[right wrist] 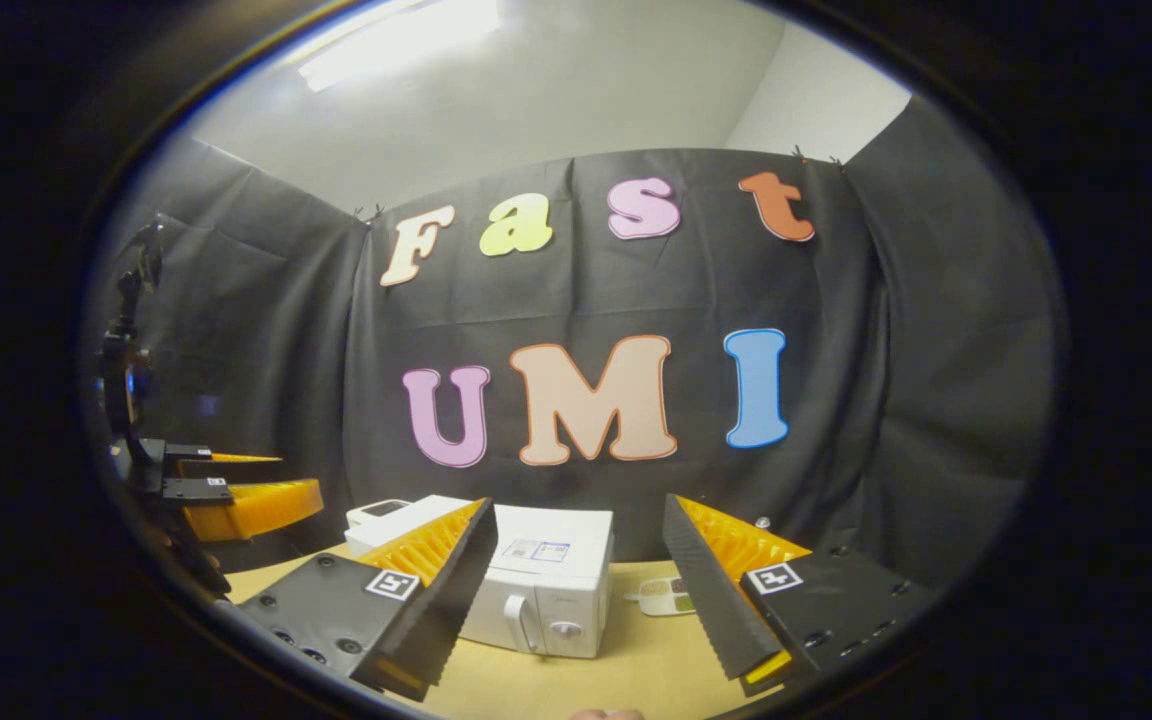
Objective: Open the microwave oven with the left hand, put the food in, and close the microwave oven.
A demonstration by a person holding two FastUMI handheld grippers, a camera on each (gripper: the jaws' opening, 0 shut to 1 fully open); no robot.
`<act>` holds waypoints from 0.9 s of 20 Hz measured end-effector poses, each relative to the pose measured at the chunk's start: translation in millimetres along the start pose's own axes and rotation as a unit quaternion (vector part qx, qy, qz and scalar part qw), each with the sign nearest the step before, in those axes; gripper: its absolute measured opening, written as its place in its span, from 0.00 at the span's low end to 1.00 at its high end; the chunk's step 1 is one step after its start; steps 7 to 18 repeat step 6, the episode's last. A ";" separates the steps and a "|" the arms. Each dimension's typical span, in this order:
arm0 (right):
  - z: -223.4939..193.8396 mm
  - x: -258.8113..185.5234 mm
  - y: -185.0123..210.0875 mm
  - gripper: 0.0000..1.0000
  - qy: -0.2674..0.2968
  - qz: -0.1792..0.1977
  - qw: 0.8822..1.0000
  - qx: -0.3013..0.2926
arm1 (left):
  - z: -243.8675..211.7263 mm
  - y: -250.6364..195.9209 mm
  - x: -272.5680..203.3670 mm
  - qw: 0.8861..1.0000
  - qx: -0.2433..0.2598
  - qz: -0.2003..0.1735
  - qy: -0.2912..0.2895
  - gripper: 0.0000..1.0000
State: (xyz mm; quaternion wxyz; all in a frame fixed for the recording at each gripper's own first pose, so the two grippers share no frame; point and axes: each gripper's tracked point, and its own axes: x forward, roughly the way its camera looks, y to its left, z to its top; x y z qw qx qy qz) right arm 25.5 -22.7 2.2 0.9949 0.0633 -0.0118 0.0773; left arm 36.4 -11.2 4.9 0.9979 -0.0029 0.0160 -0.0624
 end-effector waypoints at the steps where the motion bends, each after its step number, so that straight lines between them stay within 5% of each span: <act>1: -0.8 -0.3 0.1 0.96 0.001 0.000 1.000 0.001 | -2.1 0.7 -0.3 1.000 0.001 0.001 0.003 0.95; 18: -4.4 -1.7 -1.6 0.96 0.005 -0.004 1.000 -0.001 | -6.8 0.7 0.4 1.000 -0.001 0.000 0.006 0.94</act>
